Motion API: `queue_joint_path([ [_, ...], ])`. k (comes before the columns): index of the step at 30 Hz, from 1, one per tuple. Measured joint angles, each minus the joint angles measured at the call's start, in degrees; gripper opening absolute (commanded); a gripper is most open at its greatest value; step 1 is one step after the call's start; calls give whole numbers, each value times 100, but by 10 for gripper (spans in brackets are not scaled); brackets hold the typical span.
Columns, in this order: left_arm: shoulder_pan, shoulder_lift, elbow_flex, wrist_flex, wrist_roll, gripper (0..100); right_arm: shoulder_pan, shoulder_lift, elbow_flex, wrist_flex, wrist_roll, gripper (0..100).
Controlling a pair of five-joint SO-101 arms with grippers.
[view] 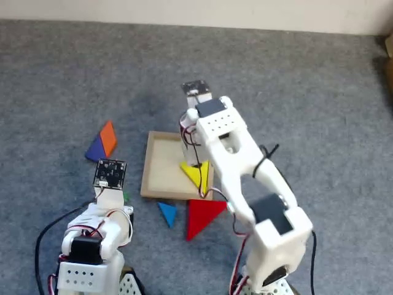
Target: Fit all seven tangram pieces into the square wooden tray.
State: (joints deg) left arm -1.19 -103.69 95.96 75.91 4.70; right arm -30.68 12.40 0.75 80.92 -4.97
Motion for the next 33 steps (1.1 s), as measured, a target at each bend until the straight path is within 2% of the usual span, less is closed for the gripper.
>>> queue_joint_path([
  [3,0,0,0,0,0,5,0,-501,431,53,18,0],
  [12,0,0,0,0,0,5,-492,-2119,1767,62,35,14],
  [17,0,0,0,0,0,5,-615,-2374,2171,35,18,12],
  [23,0,0,0,0,0,5,-1143,-2374,3086,-1011,-897,12],
  [29,0,0,0,0,0,5,-1635,-2268,3921,-2356,-1011,12],
  [33,0,0,0,0,0,5,-1679,-2259,4316,-2752,-1011,12],
])
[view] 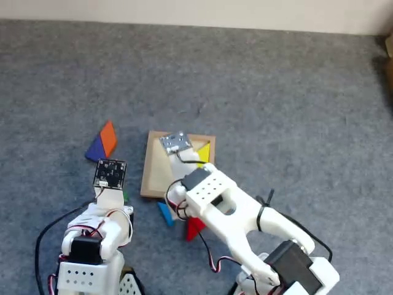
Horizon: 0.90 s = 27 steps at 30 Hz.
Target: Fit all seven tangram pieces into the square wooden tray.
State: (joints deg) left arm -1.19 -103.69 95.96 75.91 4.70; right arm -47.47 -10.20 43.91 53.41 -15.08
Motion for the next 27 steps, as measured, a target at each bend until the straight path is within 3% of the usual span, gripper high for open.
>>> queue_joint_path([
  [6,0,0,0,0,0,5,0,0,457,-53,-9,12],
  [11,0,0,0,0,0,5,193,0,492,554,237,12],
  [16,0,0,0,0,0,5,993,0,501,1143,1116,12],
  [27,0,0,0,0,0,5,3235,0,334,1178,3121,12],
])
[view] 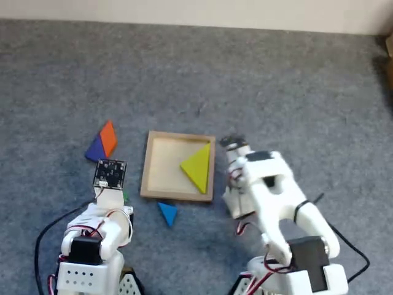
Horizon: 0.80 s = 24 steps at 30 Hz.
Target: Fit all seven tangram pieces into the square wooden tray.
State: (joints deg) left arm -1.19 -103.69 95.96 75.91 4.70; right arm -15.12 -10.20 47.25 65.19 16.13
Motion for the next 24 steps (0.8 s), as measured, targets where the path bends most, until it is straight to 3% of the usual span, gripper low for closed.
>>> queue_joint_path([
  [4,0,0,0,0,0,5,413,-9,-492,220,378,12],
  [11,0,0,0,0,0,5,431,-554,-800,501,457,25],
  [18,0,0,0,0,0,5,202,-703,-800,343,448,294],
  [24,0,0,0,0,0,5,70,-316,-800,0,114,321],
])
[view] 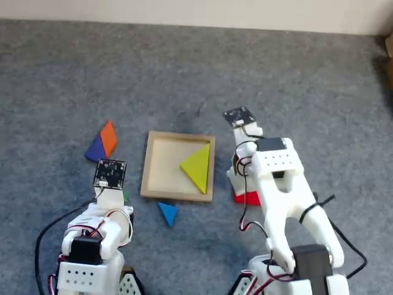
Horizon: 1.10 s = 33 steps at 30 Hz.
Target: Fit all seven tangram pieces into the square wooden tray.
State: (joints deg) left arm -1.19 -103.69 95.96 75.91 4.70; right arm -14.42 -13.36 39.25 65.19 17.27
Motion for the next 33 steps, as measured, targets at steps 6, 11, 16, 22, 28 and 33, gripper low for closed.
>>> queue_joint_path([
  [6,0,0,0,0,0,5,-448,642,0,-70,-44,321],
  [11,0,0,0,0,0,5,-475,1231,0,-114,-44,323],
  [16,0,0,0,0,0,5,-492,1574,-202,-79,-53,323],
  [22,0,0,0,0,0,5,-492,1609,-290,-79,-62,323],
  [28,0,0,0,0,0,5,-492,1679,-475,-70,-62,323],
  [33,0,0,0,0,0,5,-492,1679,-475,-70,-62,322],
])
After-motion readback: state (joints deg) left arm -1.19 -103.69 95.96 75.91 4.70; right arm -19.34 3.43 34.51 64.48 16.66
